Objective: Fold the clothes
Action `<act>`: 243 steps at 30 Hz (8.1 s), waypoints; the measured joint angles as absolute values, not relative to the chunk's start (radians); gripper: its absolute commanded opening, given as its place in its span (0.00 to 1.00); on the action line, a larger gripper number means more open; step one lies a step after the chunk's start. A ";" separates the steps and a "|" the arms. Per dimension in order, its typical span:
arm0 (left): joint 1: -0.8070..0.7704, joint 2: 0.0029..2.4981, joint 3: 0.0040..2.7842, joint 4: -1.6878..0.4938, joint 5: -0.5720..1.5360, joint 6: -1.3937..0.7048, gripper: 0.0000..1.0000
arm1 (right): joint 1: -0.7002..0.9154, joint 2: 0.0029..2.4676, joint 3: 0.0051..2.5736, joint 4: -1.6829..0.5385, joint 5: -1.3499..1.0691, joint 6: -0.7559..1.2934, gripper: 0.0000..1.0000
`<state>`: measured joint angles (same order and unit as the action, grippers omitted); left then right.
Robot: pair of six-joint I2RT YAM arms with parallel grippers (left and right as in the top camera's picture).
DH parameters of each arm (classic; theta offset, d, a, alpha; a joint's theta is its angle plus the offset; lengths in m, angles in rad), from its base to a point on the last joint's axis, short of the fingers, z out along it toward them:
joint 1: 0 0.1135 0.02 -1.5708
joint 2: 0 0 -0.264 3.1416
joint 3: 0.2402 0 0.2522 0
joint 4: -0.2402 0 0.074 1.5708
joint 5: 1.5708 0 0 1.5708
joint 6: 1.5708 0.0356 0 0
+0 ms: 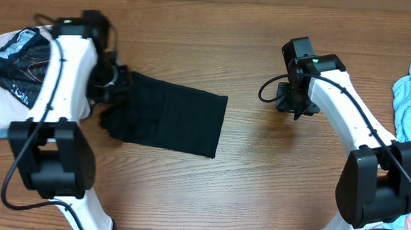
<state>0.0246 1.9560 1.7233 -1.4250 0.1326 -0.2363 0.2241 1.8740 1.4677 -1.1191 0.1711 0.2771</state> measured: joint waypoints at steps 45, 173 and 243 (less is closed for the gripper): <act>-0.467 1.956 1.723 -1.241 0.138 -0.365 0.25 | 0.224 1.874 1.467 -1.157 0.163 0.277 0.41; -0.640 2.038 1.691 -1.416 0.058 -0.348 0.59 | 0.224 1.874 1.468 -1.178 0.161 0.262 0.43; -0.476 2.042 1.988 -1.245 -0.031 -0.228 0.64 | 0.119 1.874 1.468 -1.196 -0.108 0.202 0.43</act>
<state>-0.4763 2.0422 1.9884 -1.2446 -0.0315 -0.2283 0.1188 1.8740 1.4677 -1.1957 -0.1078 0.2016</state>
